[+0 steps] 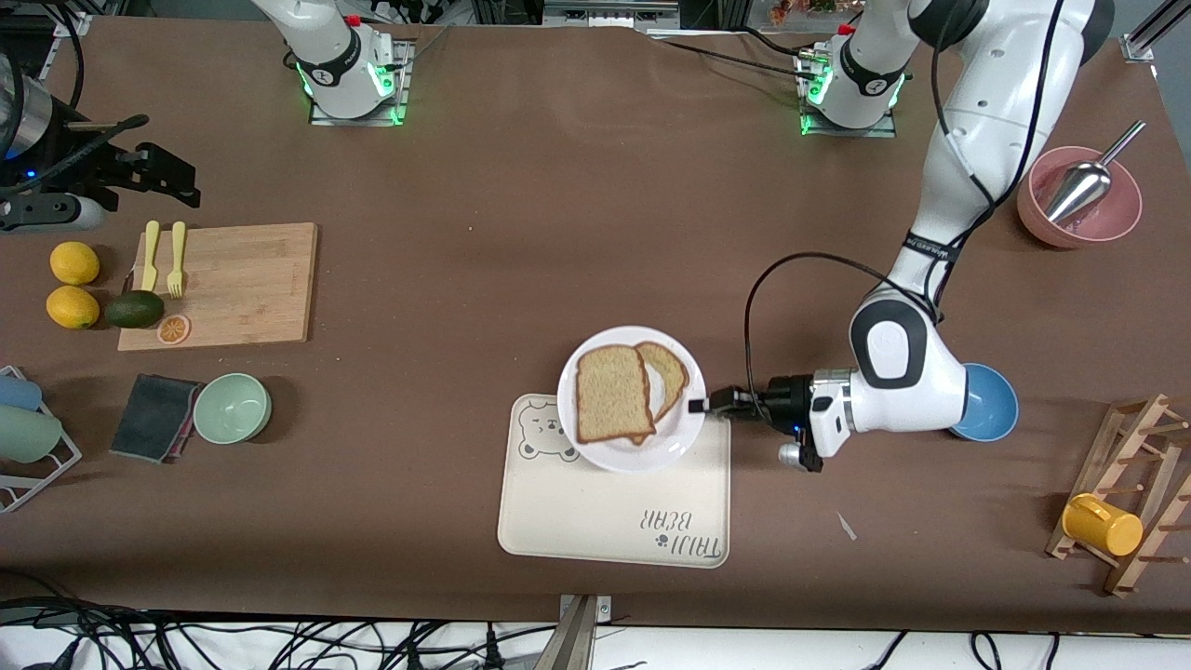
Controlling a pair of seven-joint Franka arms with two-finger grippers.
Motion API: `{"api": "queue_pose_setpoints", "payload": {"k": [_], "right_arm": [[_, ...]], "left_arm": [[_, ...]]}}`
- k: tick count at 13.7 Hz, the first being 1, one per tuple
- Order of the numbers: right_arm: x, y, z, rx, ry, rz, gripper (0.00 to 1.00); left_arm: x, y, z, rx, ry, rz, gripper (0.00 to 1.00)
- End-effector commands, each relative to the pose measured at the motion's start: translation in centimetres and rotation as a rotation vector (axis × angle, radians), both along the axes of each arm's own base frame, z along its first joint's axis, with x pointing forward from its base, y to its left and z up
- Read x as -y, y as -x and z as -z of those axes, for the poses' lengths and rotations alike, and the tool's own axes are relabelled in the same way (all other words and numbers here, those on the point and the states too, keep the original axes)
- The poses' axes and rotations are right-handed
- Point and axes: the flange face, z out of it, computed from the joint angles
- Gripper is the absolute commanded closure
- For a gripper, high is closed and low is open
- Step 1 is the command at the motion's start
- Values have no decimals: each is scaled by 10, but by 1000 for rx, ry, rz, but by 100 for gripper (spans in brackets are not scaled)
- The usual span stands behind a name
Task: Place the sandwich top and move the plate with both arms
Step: 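Slide the white plate onto the bear-printed tray with the left gripper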
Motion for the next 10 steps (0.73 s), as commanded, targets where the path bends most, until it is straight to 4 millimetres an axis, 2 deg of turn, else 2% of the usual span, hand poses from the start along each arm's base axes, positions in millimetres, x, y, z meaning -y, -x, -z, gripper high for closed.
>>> {"api": "queue_pose_setpoints", "payload": {"k": [1,5,8,9,10], "right_arm": [[3,-2,-5,1,1,-5,0],[3,-2,-5,1,2,-5,0],[3,-2,-5,1,2,-5,0],[3,-2,-5,1,2,-5,0],[3,-2,-5,1,2,-7,0]], "left_arm": [[2,-31,23,27,35,-109,100],[-10,-48,46,63,4,-198,100],[10,-44,68,72,-18,-209,100],[25,-39,72,68,-19,-195,100],[24,-39,75,72,-29,-207,100]]}}
